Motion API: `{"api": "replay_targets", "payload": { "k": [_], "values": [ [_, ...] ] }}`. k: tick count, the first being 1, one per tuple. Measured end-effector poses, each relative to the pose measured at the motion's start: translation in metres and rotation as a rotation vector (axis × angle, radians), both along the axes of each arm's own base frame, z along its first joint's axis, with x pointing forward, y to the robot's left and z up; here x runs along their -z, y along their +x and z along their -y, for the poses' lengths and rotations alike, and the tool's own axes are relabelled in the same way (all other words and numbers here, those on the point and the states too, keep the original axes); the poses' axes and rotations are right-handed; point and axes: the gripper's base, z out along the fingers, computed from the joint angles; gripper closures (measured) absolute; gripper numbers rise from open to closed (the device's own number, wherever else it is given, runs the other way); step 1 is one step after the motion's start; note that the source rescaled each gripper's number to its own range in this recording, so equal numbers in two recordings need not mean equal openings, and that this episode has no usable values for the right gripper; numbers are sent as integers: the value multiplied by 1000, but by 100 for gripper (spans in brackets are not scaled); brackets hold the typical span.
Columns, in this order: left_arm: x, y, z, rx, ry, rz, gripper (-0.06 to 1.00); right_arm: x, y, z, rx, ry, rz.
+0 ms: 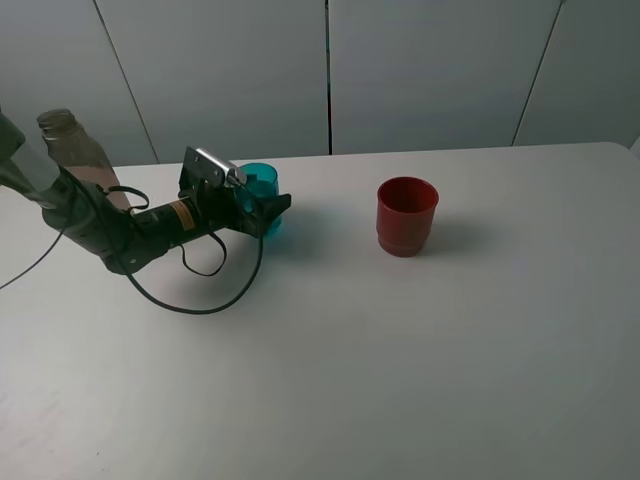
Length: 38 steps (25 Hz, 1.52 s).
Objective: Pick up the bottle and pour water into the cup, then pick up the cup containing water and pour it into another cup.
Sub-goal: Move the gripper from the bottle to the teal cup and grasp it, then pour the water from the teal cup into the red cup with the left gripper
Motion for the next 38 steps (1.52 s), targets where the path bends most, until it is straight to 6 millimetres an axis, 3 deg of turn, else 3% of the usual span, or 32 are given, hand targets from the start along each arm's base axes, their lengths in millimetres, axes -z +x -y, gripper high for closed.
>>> {"api": "replay_targets", "payload": {
  "k": [9, 10, 11, 12, 13, 38],
  "values": [
    [2, 9, 12, 19, -7, 29, 1, 0, 0, 0, 0, 0, 0],
    [1, 10, 12, 15, -9, 31, 11, 0, 0, 0, 0, 0, 0],
    [1, 10, 12, 14, -11, 29, 37, 0, 0, 0, 0, 0, 0],
    [1, 10, 12, 12, -13, 27, 83, 0, 0, 0, 0, 0, 0],
    [1, 11, 12, 8, -14, 25, 87, 0, 0, 0, 0, 0, 0],
    [1, 11, 12, 6, -23, 22, 87, 0, 0, 0, 0, 0, 0]
  ]
}}
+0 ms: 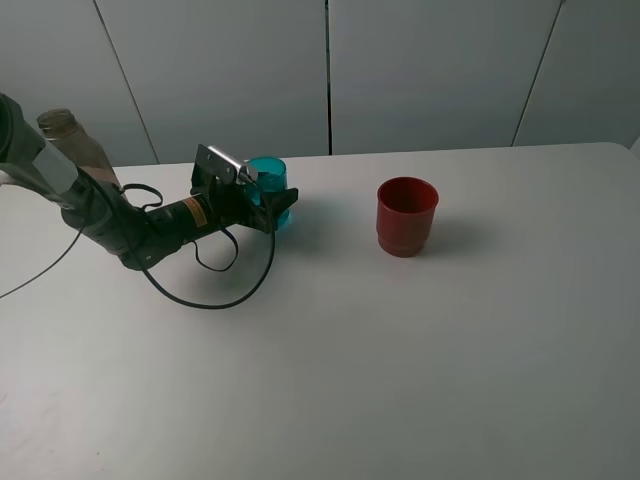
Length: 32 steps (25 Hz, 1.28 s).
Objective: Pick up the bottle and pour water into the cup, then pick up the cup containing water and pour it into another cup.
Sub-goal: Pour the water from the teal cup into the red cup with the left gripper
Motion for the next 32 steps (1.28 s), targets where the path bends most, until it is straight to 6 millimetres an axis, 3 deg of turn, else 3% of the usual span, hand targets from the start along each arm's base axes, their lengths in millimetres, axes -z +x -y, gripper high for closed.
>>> {"api": "replay_targets", "payload": {
  "k": [5, 11, 17, 24, 32],
  "values": [
    [-5, 0, 1, 16, 13, 6, 87, 0, 0, 0, 0, 0, 0],
    [-37, 3, 4, 59, 54, 67, 87, 0, 0, 0, 0, 0, 0],
    [-52, 1, 9, 101, 106, 91, 87, 0, 0, 0, 0, 0, 0],
    [-69, -8, 31, 169, 343, 130, 87, 0, 0, 0, 0, 0, 0],
    [-90, -14, 63, 199, 446, 164, 87, 0, 0, 0, 0, 0, 0]
  ]
}}
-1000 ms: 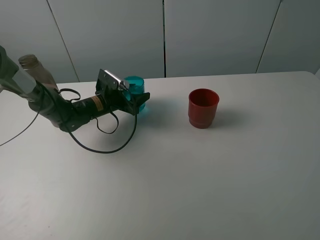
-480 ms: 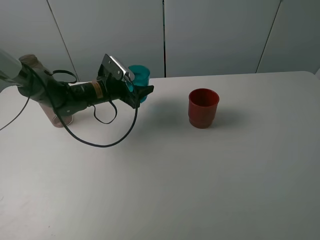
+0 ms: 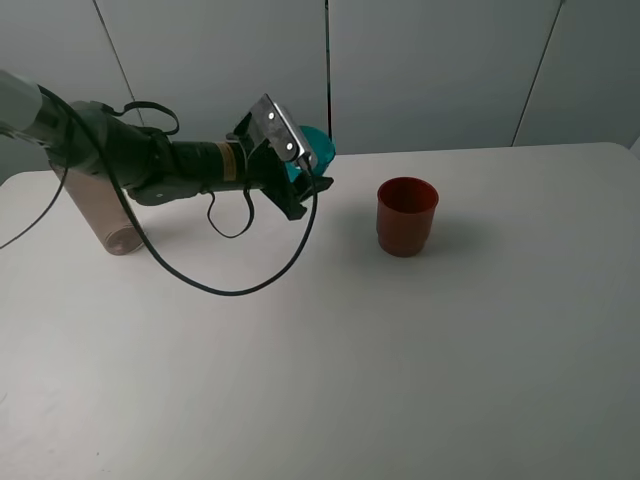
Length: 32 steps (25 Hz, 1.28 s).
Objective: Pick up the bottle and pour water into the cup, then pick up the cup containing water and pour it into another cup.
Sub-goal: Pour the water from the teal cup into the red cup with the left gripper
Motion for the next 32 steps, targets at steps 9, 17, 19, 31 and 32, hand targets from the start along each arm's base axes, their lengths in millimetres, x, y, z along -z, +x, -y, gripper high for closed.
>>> {"api": "replay_targets", "payload": {
  "k": [9, 17, 19, 31, 32],
  "values": [
    [-22, 3, 34, 30, 157, 77, 87, 0, 0, 0, 0, 0, 0],
    [-38, 4, 56, 69, 251, 162, 87, 0, 0, 0, 0, 0, 0],
    [-40, 3, 59, 86, 265, 179, 87, 0, 0, 0, 0, 0, 0],
    [-47, -6, 79, 149, 313, 240, 87, 0, 0, 0, 0, 0, 0],
    [-48, -6, 80, 149, 317, 247, 87, 0, 0, 0, 0, 0, 0]
  ]
}}
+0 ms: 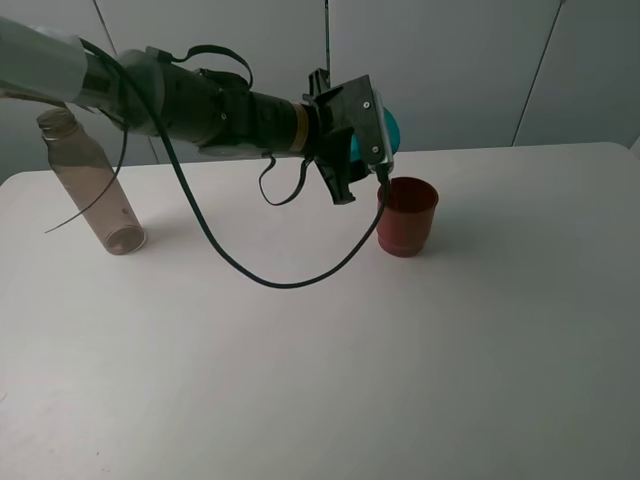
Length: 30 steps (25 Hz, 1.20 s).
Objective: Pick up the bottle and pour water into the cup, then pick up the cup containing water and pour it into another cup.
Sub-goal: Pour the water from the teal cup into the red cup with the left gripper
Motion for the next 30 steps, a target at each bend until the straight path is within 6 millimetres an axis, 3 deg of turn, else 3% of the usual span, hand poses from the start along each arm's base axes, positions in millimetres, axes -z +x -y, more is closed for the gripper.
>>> {"api": "replay_targets", "payload": {
  "k": [30],
  "values": [
    [-4, 0, 6, 102, 192, 187, 87, 0, 0, 0, 0, 0, 0]
  ]
}}
